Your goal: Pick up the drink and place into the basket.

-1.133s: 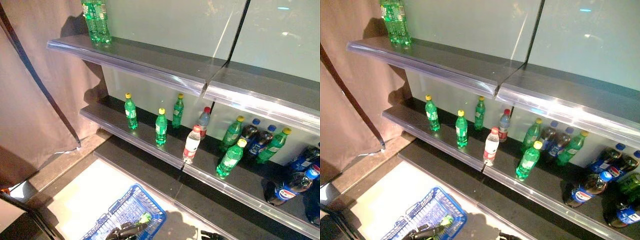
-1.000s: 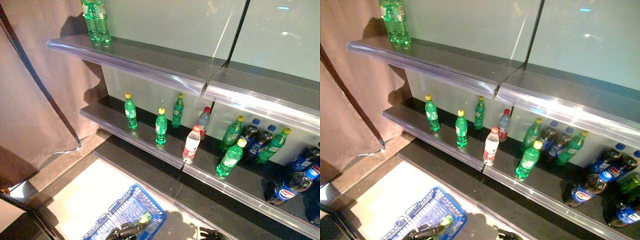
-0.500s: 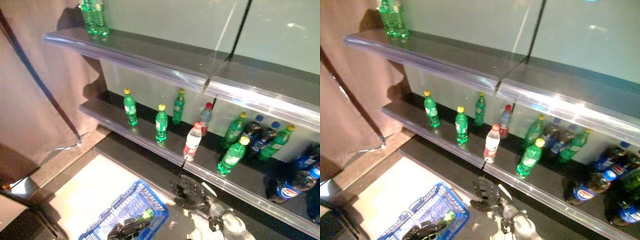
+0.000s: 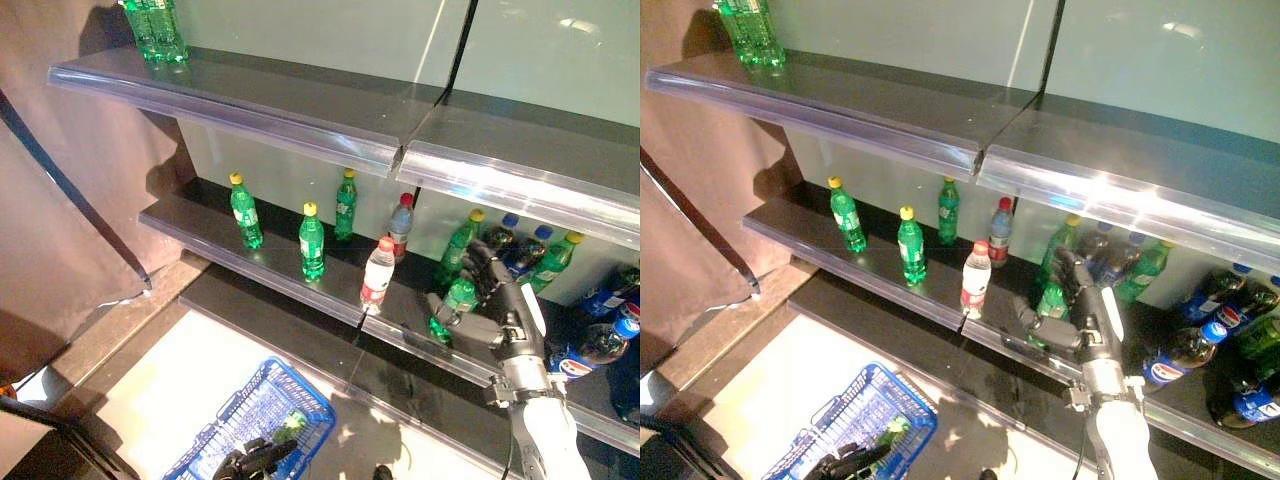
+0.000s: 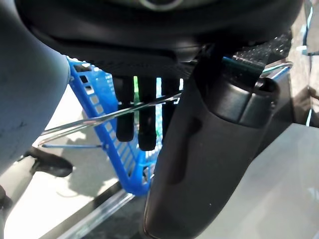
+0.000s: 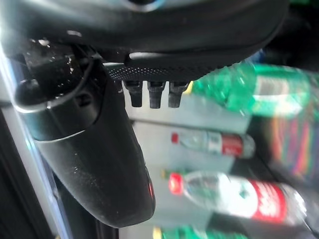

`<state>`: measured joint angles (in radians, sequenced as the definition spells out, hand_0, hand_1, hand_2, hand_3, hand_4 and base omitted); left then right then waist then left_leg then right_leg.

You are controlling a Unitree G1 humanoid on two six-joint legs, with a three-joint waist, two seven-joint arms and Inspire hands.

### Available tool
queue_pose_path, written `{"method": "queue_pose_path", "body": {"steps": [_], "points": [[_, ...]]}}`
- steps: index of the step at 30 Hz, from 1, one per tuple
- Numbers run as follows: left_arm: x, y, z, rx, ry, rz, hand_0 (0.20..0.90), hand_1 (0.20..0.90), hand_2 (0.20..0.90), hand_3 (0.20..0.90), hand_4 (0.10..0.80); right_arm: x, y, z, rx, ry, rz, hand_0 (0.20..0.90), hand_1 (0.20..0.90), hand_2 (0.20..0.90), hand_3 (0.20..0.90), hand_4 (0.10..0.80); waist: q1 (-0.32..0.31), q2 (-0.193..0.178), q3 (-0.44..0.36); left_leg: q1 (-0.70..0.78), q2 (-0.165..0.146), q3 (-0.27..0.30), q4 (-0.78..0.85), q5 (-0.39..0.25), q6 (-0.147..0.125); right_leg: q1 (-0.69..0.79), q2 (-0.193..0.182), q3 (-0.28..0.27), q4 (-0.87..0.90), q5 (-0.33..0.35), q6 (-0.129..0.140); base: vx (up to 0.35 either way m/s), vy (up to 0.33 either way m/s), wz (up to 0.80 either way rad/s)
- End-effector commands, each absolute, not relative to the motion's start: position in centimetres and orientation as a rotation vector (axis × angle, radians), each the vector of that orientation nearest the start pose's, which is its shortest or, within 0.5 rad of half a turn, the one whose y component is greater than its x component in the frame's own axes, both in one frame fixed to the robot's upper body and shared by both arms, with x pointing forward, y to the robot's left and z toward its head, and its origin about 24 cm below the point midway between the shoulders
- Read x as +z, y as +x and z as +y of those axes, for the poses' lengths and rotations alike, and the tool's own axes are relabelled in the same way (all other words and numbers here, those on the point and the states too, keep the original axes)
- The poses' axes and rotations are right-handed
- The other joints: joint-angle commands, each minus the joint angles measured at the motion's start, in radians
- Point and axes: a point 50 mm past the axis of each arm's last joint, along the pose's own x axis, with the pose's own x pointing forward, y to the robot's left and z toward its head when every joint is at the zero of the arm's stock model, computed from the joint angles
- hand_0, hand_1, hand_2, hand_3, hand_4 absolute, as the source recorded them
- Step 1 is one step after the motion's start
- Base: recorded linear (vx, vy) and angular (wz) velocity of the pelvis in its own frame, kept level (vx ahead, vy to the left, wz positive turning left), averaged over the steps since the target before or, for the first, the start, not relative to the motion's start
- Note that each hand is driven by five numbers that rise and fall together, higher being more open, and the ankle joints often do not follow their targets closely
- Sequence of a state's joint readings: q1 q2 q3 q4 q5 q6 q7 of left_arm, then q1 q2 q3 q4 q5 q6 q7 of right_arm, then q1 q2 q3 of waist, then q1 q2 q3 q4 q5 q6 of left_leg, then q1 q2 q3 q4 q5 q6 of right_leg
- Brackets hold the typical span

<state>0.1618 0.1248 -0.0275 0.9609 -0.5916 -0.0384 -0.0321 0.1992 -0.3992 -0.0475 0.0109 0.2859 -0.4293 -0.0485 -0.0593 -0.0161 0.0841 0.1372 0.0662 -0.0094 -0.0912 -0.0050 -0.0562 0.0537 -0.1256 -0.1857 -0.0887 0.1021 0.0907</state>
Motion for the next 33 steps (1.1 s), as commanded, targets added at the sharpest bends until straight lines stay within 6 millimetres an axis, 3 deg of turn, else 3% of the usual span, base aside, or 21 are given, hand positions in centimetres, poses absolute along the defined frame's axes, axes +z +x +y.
{"method": "queue_pose_path", "body": {"steps": [1,10,22,33], "points": [[-14.9,7.4,23.2,0.344,-0.249,0.95,0.3,0.3,0.3,0.2,0.1,13.8,20.9,-25.0,-0.158,-0.193,-0.678,0.9,0.9,0.9,0.9,0.8,0.008,-0.001,-0.031,-0.025,-0.015,0.125,0.004,-0.033,0.023,0.044,0.013,0.053,0.001,-0.07,0.018,-0.011,0.002,-0.03],[-15.0,7.5,23.0,0.348,-0.249,0.942,0.3,0.3,0.3,0.2,0.1,15.8,20.0,-26.1,-0.356,-0.219,-0.814,0.9,0.9,0.9,0.9,0.8,0.006,-0.001,-0.033,-0.034,-0.013,0.131,0.004,-0.033,0.02,0.034,0.01,0.054,0.001,-0.068,0.019,0.0,0.0,0.0],[-15.2,7.8,22.8,0.367,-0.25,0.956,0.3,0.3,0.3,0.2,0.1,13.5,19.4,-28.6,-0.756,-0.224,-0.703,0.9,0.9,0.9,0.9,0.8,-0.015,0.002,-0.04,-0.032,-0.008,0.152,0.004,-0.037,0.02,0.025,0.007,0.07,0.001,-0.065,0.022,0.01,-0.002,-0.06],[-15.3,7.7,22.6,0.375,-0.238,0.983,0.3,0.3,0.3,0.2,0.1,11.2,18.7,-29.2,-0.839,-0.184,-0.583,0.9,0.9,0.9,0.9,0.8,-0.047,0.008,-0.03,-0.023,-0.009,0.173,0.004,-0.041,0.029,0.011,0.008,0.108,0.009,-0.062,0.024,0.037,-0.012,-0.09]]}}
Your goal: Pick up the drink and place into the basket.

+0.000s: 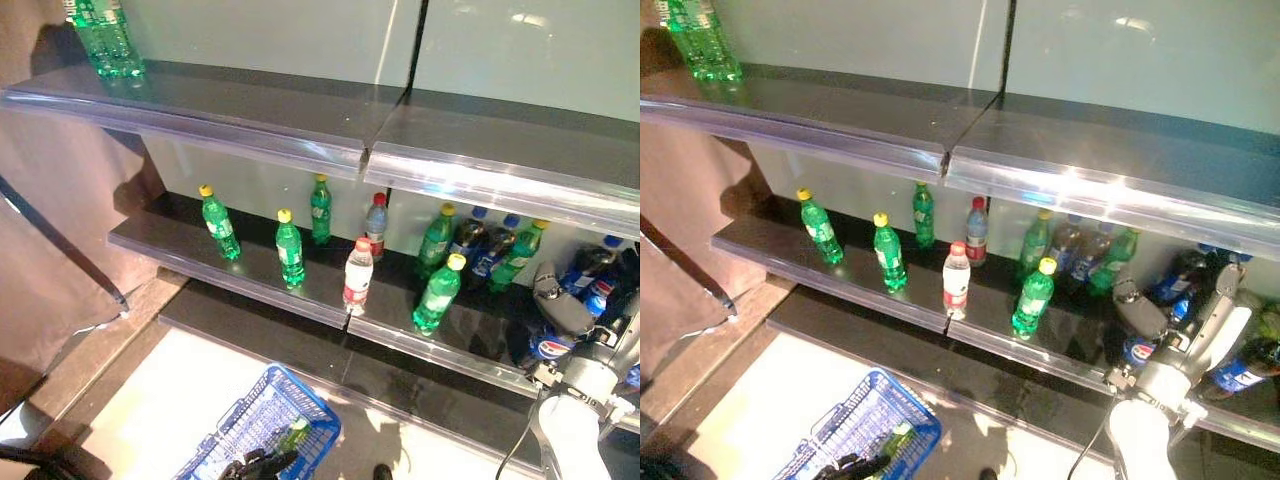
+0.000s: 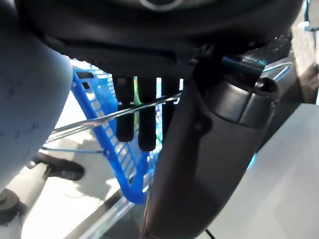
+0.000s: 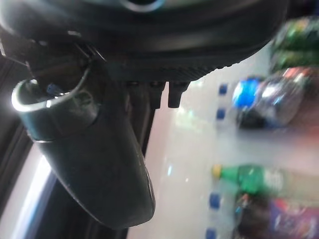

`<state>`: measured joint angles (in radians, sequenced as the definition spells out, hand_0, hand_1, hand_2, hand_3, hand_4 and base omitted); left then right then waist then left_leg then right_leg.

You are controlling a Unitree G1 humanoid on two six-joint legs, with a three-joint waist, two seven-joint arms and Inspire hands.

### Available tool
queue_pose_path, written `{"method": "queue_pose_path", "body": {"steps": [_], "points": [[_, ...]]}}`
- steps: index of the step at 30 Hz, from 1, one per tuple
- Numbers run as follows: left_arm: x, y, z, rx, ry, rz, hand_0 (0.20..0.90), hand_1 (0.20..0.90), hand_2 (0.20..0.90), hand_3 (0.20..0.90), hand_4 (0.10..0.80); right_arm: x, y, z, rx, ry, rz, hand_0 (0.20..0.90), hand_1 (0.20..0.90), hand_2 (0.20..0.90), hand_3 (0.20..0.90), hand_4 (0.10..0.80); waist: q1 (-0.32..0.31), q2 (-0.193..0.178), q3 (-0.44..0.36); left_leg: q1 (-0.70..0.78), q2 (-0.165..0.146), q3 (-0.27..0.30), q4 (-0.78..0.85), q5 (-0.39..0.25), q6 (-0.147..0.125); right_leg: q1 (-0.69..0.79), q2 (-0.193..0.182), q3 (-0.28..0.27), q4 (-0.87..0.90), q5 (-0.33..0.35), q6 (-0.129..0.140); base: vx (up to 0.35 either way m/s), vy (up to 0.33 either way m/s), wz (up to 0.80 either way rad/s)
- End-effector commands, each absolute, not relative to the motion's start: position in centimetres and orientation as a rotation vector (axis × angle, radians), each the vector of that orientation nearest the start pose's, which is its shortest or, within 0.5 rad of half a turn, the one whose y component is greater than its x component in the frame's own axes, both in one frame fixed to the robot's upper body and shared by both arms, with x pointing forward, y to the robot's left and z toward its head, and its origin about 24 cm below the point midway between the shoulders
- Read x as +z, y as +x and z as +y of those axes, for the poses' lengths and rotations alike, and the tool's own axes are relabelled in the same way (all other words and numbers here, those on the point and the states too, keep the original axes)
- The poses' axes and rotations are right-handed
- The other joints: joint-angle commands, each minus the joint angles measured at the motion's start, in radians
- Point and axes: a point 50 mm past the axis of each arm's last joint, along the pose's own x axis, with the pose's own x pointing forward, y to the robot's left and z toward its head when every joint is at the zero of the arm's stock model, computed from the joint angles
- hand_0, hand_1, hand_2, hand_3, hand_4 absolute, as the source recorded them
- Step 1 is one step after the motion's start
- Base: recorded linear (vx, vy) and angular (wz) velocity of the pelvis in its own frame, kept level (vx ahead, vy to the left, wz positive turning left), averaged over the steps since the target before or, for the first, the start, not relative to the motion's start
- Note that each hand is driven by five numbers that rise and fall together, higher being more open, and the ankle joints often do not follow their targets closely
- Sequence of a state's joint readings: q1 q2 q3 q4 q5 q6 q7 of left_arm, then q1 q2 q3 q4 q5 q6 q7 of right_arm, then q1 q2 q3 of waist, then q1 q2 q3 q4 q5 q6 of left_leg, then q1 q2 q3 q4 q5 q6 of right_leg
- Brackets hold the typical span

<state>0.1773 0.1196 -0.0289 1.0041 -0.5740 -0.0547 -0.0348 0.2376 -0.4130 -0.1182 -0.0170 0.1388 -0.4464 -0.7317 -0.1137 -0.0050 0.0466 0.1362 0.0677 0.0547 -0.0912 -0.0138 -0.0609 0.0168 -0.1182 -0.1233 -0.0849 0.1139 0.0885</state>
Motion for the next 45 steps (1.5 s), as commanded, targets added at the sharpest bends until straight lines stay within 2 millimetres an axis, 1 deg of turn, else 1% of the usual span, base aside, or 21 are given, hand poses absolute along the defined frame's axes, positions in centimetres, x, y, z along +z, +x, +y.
{"method": "queue_pose_path", "body": {"steps": [1,7,9,11,13,17,21,26,27,30,31,32,33,36,39,42,43,45], "points": [[-15.4,7.7,22.6,0.377,-0.237,0.986,0.3,0.3,0.3,0.2,0.1,11.0,18.8,-29.3,-0.842,-0.178,-0.57,0.9,0.9,0.9,0.9,0.8,0.004,-0.002,0.008,-0.02,-0.01,0.11,0.004,-0.033,0.034,0.047,0.001,0.048,0.006,-0.074,0.026,0.053,-0.018,-0.1],[-15.3,7.9,22.7,0.401,-0.238,0.981,0.3,0.3,0.3,0.2,0.1,9.3,18.5,-29.4,-0.884,-0.178,-0.47,0.9,0.9,0.9,0.9,0.8,-0.012,0.002,0.018,-0.015,-0.005,0.132,0.021,-0.036,0.037,0.036,0.002,0.058,0.031,-0.086,0.021,0.066,-0.019,-0.08],[-15.1,8.7,22.7,0.4,-0.245,0.96,0.3,0.3,0.3,0.2,0.1,8.8,18.4,-29.6,-0.941,-0.146,-0.448,0.9,0.9,0.9,0.9,0.8,-0.022,0.004,0.038,-0.042,-0.003,0.144,0.088,-0.052,0.036,0.014,0.002,0.064,0.06,-0.092,0.013,0.028,-0.015,-0.05],[-15.0,9.2,22.6,0.397,-0.252,0.948,0.3,0.3,0.3,0.2,0.1,8.7,18.5,-29.8,-0.944,-0.126,-0.446,0.9,0.9,0.9,0.9,0.8,-0.027,0.007,0.052,-0.061,-0.005,0.146,0.123,-0.06,0.036,-0.002,0.002,0.069,0.075,-0.093,0.008,-0.002,0.015,-0.1],[-14.7,10.1,22.3,0.396,-0.272,0.928,0.3,0.3,0.3,0.2,0.1,8.8,19.0,-29.7,-0.908,-0.084,-0.449,0.9,0.9,0.9,0.9,0.8,-0.036,0.018,0.078,-0.082,-0.007,0.149,0.16,-0.068,0.039,-0.024,0.004,0.082,0.1,-0.096,-0.001,0.032,0.06,-0.16],[-14.4,10.8,22.1,0.406,-0.299,0.895,0.3,0.3,0.3,0.2,0.1,8.9,19.5,-29.6,-0.872,-0.077,-0.437,0.9,0.9,0.9,0.9,0.8,-0.044,0.03,0.095,-0.084,-0.007,0.161,0.175,-0.073,0.044,-0.036,0.007,0.094,0.127,-0.107,-0.005,0.071,0.039,-0.12],[-13.9,11.7,21.7,0.376,-0.302,0.855,0.3,0.3,0.3,0.2,0.1,8.6,19.5,-29.8,-0.838,-0.058,-0.418,0.9,0.9,0.9,0.9,0.8,-0.049,0.043,0.108,-0.093,-0.014,0.16,0.193,-0.07,0.046,-0.047,0.005,0.099,0.151,-0.114,-0.006,0.063,0.026,-0.11],[-13.2,13.9,20.4,0.331,-0.328,0.812,0.3,0.3,0.3,0.2,0.1,9.7,20.6,-30.1,-0.845,-0.036,-0.475,0.9,0.9,0.9,0.9,0.8,-0.055,0.078,0.148,-0.143,-0.024,0.162,0.231,-0.063,0.047,-0.095,0.003,0.099,0.192,-0.125,-0.015,-0.056,0.058,0.0],[-12.9,14.4,20.3,0.31,-0.332,0.772,0.3,0.3,0.3,0.2,0.1,10.0,20.8,-30.2,-0.841,-0.032,-0.485,0.9,0.9,0.9,0.9,0.8,-0.056,0.084,0.155,-0.151,-0.026,0.161,0.237,-0.062,0.046,-0.101,0.004,0.1,0.2,-0.128,-0.017,-0.124,0.001,0.01],[-13.4,13.5,19.6,0.282,-0.312,0.748,0.3,0.3,0.3,0.2,0.1,10.3,21.5,-30.0,-0.848,0.0,-0.515,0.9,0.9,0.9,0.9,0.8,-0.044,0.079,0.182,-0.191,-0.032,0.148,0.26,-0.065,0.047,-0.124,0.005,0.094,0.21,-0.135,-0.024,-0.167,-0.075,0.02],[-13.9,12.5,19.2,0.271,-0.257,0.79,0.3,0.3,0.3,0.2,0.1,10.4,21.9,-29.5,-0.852,0.029,-0.534,0.9,0.9,0.9,0.9,0.8,-0.031,0.069,0.202,-0.214,-0.032,0.139,0.271,-0.064,0.046,-0.132,0.007,0.087,0.21,-0.134,-0.027,-0.228,-0.177,0.14],[-13.7,12.4,19.3,0.262,-0.25,0.734,0.3,0.3,0.3,0.2,0.1,10.4,22.2,-29.1,-0.853,0.041,-0.541,0.9,0.9,0.9,0.9,0.8,-0.024,0.062,0.214,-0.228,-0.032,0.133,0.277,-0.064,0.045,-0.136,0.008,0.083,0.21,-0.134,-0.028,-0.242,-0.205,0.16],[-13.7,12.3,19.5,0.258,-0.238,0.72,0.3,0.3,0.3,0.2,0.1,10.4,22.4,-28.8,-0.851,0.053,-0.55,0.9,0.9,0.9,0.9,0.8,-0.018,0.056,0.226,-0.24,-0.031,0.128,0.281,-0.063,0.044,-0.14,0.01,0.081,0.208,-0.133,-0.029,-0.195,-0.19,0.23],[-13.4,12.9,19.9,0.259,-0.217,0.693,0.3,0.3,0.3,0.2,0.1,10.7,22.8,-28.0,-0.828,0.079,-0.577,0.9,0.9,0.9,0.9,0.8,-0.009,0.043,0.257,-0.271,-0.027,0.119,0.287,-0.053,0.041,-0.153,0.017,0.08,0.203,-0.125,-0.033,-0.125,-0.117,0.16],[-12.9,13.8,20.0,0.253,-0.217,0.673,0.3,0.3,0.3,0.2,0.1,11.5,23.1,-27.8,-0.831,0.088,-0.615,0.9,0.9,0.9,0.9,0.8,-0.005,0.045,0.277,-0.292,-0.027,0.115,0.289,-0.044,0.041,-0.168,0.022,0.082,0.204,-0.121,-0.037,-0.097,-0.047,-0.01],[-12.5,14.7,19.9,0.239,-0.225,0.658,0.3,0.3,0.3,0.2,0.1,12.8,23.5,-28.2,-0.855,0.083,-0.662,0.9,0.9,0.9,0.9,0.8,-0.003,0.056,0.297,-0.322,-0.026,0.116,0.299,-0.036,0.039,-0.194,0.023,0.081,0.213,-0.12,-0.043,-0.098,-0.011,-0.02],[-12.4,15.1,19.9,0.231,-0.228,0.655,0.3,0.3,0.3,0.2,0.1,13.6,23.8,-28.6,-0.878,0.077,-0.684,0.9,0.9,0.9,0.9,0.8,-0.001,0.063,0.306,-0.337,-0.027,0.116,0.31,-0.034,0.038,-0.206,0.025,0.08,0.219,-0.121,-0.047,-0.075,-0.013,0.0],[-12.3,15.3,19.9,0.223,-0.227,0.65,0.3,0.3,0.3,0.2,0.1,14.2,24.0,-29.1,-0.9,0.069,-0.7,0.9,0.9,0.9,0.9,0.8,0.0,0.069,0.313,-0.353,-0.026,0.116,0.323,-0.034,0.038,-0.218,0.026,0.078,0.229,-0.123,-0.052,-0.048,-0.02,0.0]]}}
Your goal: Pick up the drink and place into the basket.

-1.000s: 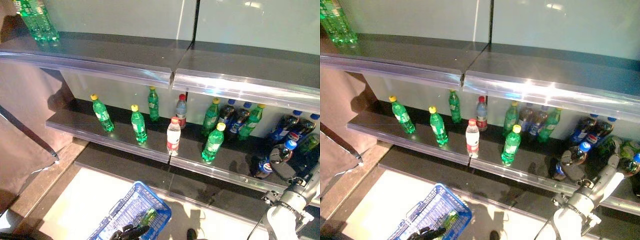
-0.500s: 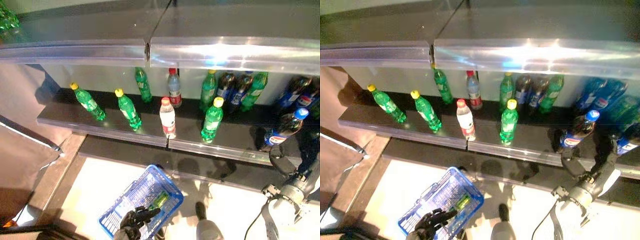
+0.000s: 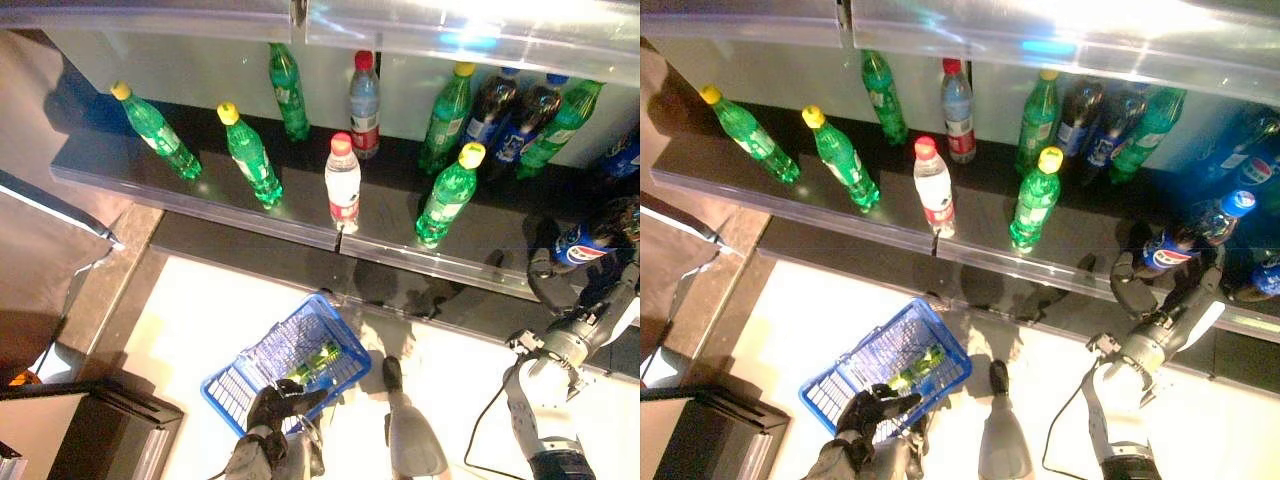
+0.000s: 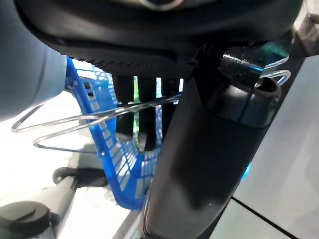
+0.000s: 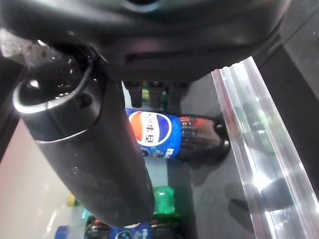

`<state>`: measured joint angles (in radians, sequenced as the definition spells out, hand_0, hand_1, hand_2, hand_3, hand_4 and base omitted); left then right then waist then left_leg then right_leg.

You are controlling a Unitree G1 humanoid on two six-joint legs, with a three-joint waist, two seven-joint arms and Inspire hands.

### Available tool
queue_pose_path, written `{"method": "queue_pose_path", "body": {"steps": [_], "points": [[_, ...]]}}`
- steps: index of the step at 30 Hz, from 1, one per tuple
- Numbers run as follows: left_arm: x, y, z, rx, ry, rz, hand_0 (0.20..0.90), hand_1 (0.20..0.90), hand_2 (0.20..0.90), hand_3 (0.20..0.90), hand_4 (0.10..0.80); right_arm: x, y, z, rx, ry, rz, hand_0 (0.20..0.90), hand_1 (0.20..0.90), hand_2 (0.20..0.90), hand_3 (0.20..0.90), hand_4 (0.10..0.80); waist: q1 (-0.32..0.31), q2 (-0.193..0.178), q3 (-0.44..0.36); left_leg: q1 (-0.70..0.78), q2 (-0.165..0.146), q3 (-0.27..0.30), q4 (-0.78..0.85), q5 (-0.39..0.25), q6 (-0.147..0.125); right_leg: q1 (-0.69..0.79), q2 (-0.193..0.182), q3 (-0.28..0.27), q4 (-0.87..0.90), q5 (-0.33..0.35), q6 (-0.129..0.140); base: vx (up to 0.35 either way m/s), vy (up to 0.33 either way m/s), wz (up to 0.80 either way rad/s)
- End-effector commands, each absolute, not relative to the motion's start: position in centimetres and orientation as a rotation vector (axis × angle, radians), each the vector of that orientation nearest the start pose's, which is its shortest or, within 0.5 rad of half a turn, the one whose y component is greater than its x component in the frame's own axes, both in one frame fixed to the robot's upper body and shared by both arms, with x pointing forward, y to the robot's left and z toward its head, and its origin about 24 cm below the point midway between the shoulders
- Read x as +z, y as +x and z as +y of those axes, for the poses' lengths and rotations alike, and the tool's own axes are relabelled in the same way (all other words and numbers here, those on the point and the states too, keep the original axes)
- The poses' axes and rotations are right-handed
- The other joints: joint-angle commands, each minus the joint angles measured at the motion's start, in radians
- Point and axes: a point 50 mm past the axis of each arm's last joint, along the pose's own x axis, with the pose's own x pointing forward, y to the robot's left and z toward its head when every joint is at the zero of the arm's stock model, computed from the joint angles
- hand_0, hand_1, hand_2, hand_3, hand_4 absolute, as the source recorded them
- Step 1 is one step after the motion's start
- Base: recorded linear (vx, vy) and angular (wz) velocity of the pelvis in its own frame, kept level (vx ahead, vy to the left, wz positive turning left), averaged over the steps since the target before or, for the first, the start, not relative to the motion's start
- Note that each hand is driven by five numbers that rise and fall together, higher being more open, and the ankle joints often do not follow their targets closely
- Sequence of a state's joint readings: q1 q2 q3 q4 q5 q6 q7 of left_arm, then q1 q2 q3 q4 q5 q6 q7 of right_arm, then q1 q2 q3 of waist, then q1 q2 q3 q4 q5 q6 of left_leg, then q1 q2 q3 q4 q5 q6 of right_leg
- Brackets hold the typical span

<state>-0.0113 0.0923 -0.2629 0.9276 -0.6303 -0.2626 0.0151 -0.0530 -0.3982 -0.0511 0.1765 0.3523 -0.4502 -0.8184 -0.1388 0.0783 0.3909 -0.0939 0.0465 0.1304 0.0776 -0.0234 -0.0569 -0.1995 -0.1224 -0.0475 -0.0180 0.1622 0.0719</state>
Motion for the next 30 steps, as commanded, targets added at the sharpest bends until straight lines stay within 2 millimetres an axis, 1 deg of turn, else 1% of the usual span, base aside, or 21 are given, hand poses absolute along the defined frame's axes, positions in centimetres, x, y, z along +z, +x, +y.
{"method": "queue_pose_path", "body": {"steps": [1,5,7,10,18,21,22,25,26,27,28,30], "points": [[-12.2,15.5,19.9,0.218,-0.225,0.646,0.3,0.3,0.3,0.2,0.1,14.5,24.1,-29.3,-0.914,0.06,-0.706,0.9,0.9,0.9,0.9,0.8,0.026,-0.012,-0.027,-0.132,-0.003,0.041,0.162,-0.024,0.032,-0.008,0.03,0.0,0.166,-0.172,-0.037,-0.05,-0.03,0.01],[-11.7,16.3,20.0,0.205,-0.228,0.623,0.3,0.3,0.3,0.2,0.1,15.6,24.5,-30.8,-1.005,0.058,-0.721,0.9,0.9,0.9,0.9,0.8,0.028,0.005,-0.008,-0.168,-0.003,0.043,0.178,-0.017,0.03,-0.03,0.035,-0.006,0.178,-0.177,-0.048,-0.06,-0.027,0.01],[-11.6,16.5,20.0,0.2,-0.229,0.614,0.3,0.3,0.3,0.2,0.1,15.8,24.5,-31.5,-1.059,0.074,-0.726,0.9,0.9,0.9,0.9,0.8,0.028,0.014,0.002,-0.18,-0.001,0.044,0.18,-0.011,0.027,-0.041,0.037,-0.007,0.184,-0.178,-0.053,-0.05,-0.037,0.0],[-11.5,16.7,20.0,0.194,-0.233,0.608,0.3,0.3,0.3,0.2,0.1,16.1,24.6,-32.2,-1.088,0.083,-0.728,0.9,0.9,0.9,0.9,0.8,0.028,0.025,0.012,-0.191,-0.003,0.042,0.179,-0.004,0.025,-0.048,0.041,-0.008,0.187,-0.179,-0.059,-0.011,-0.008,0.0],[-10.9,17.5,19.3,0.142,-0.248,0.569,0.3,0.3,0.3,0.2,0.1,18.7,25.3,-33.5,-1.066,0.096,-0.786,0.9,0.9,0.9,0.9,0.8,0.028,0.058,0.032,-0.217,-0.006,0.036,0.18,0.015,0.019,-0.08,0.046,-0.01,0.21,-0.189,-0.076,0.0,0.0,0.0],[-10.7,17.7,19.0,0.128,-0.25,0.563,0.3,0.3,0.3,0.2,0.1,20.0,25.7,-33.6,-1.036,0.065,-0.822,0.9,0.9,0.9,0.9,0.8,0.03,0.071,0.035,-0.219,-0.008,0.034,0.176,0.021,0.017,-0.089,0.048,-0.012,0.218,-0.193,-0.079,0.0,0.0,0.0],[-10.7,17.7,18.9,0.126,-0.252,0.563,0.3,0.3,0.3,0.2,0.1,20.8,25.9,-33.8,-1.022,0.054,-0.833,0.9,0.9,0.9,0.9,0.8,0.031,0.076,0.037,-0.219,-0.01,0.031,0.176,0.023,0.015,-0.09,0.048,-0.012,0.221,-0.196,-0.081,0.0,0.0,0.0],[-10.7,17.7,18.9,0.125,-0.257,0.569,0.3,0.3,0.3,0.2,0.1,22.3,26.2,-33.9,-0.975,0.029,-0.855,0.9,0.9,0.9,0.9,0.8,0.033,0.087,0.033,-0.221,-0.011,0.028,0.172,0.036,0.01,-0.097,0.05,-0.012,0.228,-0.201,-0.085,0.0,0.0,0.0],[-10.7,17.6,18.9,0.125,-0.258,0.571,0.3,0.3,0.3,0.2,0.1,22.5,26.3,-33.9,-0.961,0.026,-0.855,0.728,0.728,0.728,0.7,0.6,0.033,0.089,0.032,-0.221,-0.011,0.027,0.172,0.038,0.009,-0.099,0.05,-0.012,0.23,-0.203,-0.086,0.0,0.0,0.0],[-10.7,17.6,18.9,0.124,-0.259,0.573,0.3,0.3,0.3,0.2,0.1,22.7,26.4,-33.9,-0.948,0.022,-0.859,0.476,0.476,0.476,0.406,0.306,0.033,0.091,0.032,-0.222,-0.011,0.026,0.173,0.04,0.008,-0.1,0.05,-0.013,0.232,-0.205,-0.087,0.0,0.0,0.0],[-10.7,17.5,18.9,0.123,-0.259,0.576,0.3,0.3,0.3,0.2,0.1,23.0,26.4,-34.0,-0.933,0.016,-0.864,0.3,0.3,0.3,0.2,0.1,0.033,0.093,0.031,-0.221,-0.011,0.025,0.173,0.043,0.007,-0.102,0.051,-0.013,0.236,-0.207,-0.089,0.0,0.0,0.0],[-10.8,17.5,18.9,0.119,-0.262,0.578,0.3,0.3,0.3,0.2,0.1,23.6,26.5,-34.0,-0.896,-0.007,-0.872,0.3,0.3,0.3,0.2,0.1,0.034,0.095,0.029,-0.219,-0.012,0.025,0.171,0.044,0.006,-0.106,0.051,-0.015,0.241,-0.21,-0.092,0.0,0.0,0.0]]}}
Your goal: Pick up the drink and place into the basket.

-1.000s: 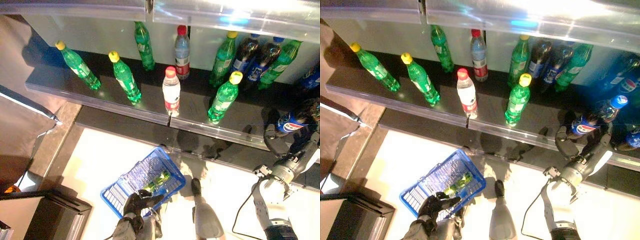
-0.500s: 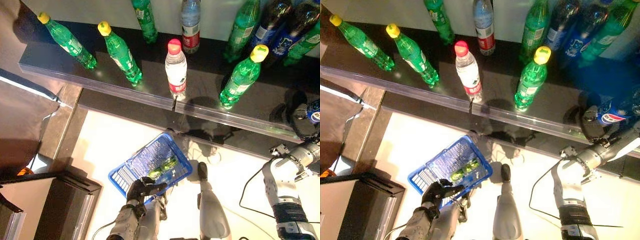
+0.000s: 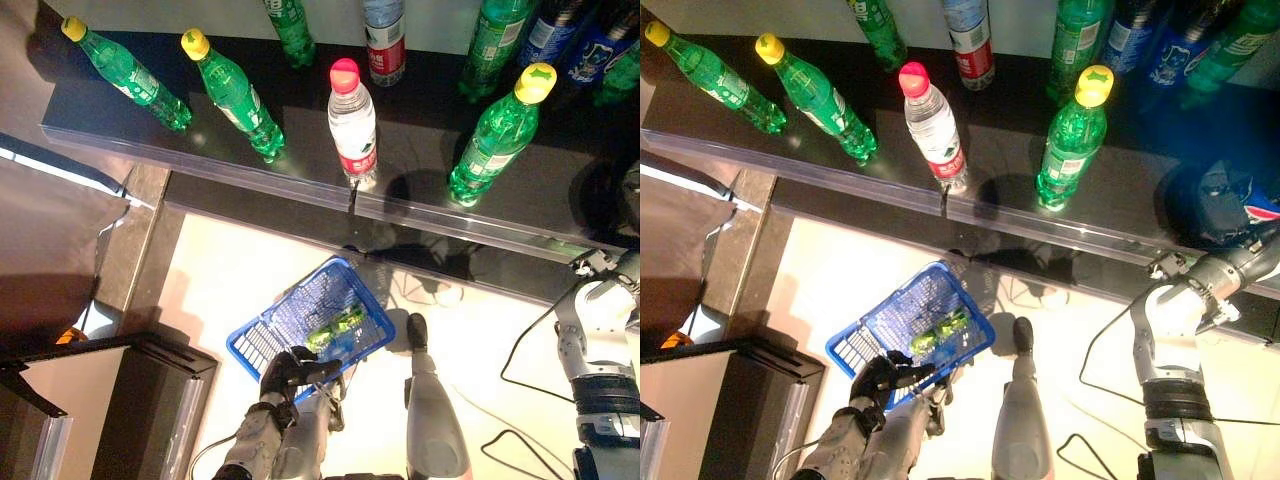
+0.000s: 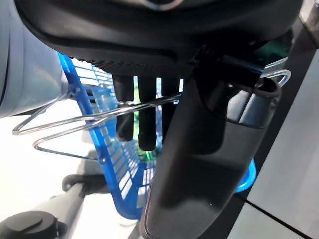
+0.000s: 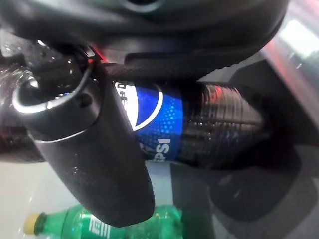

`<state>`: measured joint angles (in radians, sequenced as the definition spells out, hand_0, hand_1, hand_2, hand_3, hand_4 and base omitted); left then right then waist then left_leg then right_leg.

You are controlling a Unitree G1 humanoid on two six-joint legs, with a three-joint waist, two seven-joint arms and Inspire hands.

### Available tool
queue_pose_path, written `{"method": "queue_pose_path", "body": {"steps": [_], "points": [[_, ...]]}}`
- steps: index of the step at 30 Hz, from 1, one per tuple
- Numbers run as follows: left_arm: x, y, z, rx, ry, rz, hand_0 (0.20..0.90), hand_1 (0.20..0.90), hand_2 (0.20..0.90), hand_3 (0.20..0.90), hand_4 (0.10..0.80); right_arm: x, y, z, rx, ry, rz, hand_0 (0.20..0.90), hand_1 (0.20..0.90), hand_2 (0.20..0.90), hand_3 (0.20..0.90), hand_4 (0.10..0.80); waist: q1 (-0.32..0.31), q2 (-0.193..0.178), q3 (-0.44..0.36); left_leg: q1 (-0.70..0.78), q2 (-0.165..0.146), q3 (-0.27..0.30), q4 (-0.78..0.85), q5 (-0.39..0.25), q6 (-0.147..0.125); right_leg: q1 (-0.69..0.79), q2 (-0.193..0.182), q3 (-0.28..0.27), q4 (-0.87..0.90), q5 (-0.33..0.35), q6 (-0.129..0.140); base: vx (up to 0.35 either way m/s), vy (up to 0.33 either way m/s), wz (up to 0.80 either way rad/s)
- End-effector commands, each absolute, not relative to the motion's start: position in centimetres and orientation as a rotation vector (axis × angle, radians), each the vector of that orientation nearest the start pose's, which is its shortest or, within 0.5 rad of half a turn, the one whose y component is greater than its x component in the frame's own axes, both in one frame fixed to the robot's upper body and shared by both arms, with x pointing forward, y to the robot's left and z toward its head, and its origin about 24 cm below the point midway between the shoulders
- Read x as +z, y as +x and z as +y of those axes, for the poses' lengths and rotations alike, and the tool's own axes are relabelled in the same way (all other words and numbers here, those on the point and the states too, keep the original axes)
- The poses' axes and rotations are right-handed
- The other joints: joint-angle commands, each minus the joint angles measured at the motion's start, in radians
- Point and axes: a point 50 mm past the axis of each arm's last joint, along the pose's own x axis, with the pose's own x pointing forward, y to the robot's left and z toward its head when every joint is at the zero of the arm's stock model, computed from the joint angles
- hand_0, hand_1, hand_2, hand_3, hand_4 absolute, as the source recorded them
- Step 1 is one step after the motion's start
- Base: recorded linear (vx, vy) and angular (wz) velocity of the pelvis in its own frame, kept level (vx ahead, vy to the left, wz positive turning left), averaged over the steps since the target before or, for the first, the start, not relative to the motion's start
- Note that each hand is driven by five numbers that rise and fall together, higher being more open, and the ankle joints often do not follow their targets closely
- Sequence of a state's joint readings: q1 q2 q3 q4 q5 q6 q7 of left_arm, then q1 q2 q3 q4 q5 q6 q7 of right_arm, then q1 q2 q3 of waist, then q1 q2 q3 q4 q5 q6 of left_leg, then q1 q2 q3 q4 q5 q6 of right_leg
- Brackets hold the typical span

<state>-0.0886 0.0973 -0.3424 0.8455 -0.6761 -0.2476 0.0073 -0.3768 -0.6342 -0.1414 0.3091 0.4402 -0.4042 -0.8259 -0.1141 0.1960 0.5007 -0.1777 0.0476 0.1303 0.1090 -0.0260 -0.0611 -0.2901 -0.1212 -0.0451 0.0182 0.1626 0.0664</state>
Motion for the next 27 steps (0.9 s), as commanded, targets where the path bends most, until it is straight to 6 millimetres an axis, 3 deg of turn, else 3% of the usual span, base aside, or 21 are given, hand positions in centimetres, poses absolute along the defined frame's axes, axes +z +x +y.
{"method": "queue_pose_path", "body": {"steps": [1,9,20,27], "points": [[-10.8,17.5,18.9,0.117,-0.262,0.578,0.3,0.3,0.3,0.2,0.1,23.8,26.6,-34.0,-0.886,-0.016,-0.874,0.3,0.3,0.3,0.2,0.1,0.01,-0.022,-0.082,-0.136,-0.013,0.024,0.139,0.048,0.009,-0.017,0.05,-0.018,0.206,-0.212,-0.087,0.0,0.0,0.0],[-10.7,17.6,18.8,0.109,-0.267,0.578,0.3,0.3,0.3,0.2,0.1,24.7,26.6,-34.2,-0.855,-0.039,-0.893,0.3,0.3,0.3,0.2,0.1,0.013,-0.021,-0.088,-0.132,-0.016,0.018,0.138,0.052,0.007,-0.025,0.049,-0.026,0.22,-0.218,-0.089,0.0,0.0,0.0],[-10.5,17.9,19.0,0.142,-0.281,0.55,0.3,0.3,0.3,0.2,0.1,23.3,26.6,-34.1,-0.87,-0.01,-0.86,0.3,0.3,0.3,0.2,0.1,0.018,-0.04,-0.098,-0.106,-0.022,0.022,0.12,0.039,0.015,-0.012,0.041,-0.038,0.213,-0.208,-0.088,0.0,0.0,0.0],[-10.0,18.1,20.4,0.236,-0.33,0.5,0.3,0.3,0.3,0.2,0.1,22.0,26.3,-34.0,-0.872,-0.002,-0.836,0.3,0.3,0.3,0.2,0.1,0.025,-0.07,-0.118,-0.078,-0.023,0.022,0.117,0.026,0.021,0.021,0.037,-0.044,0.203,-0.202,-0.082,0.008,0.0,0.02]]}}
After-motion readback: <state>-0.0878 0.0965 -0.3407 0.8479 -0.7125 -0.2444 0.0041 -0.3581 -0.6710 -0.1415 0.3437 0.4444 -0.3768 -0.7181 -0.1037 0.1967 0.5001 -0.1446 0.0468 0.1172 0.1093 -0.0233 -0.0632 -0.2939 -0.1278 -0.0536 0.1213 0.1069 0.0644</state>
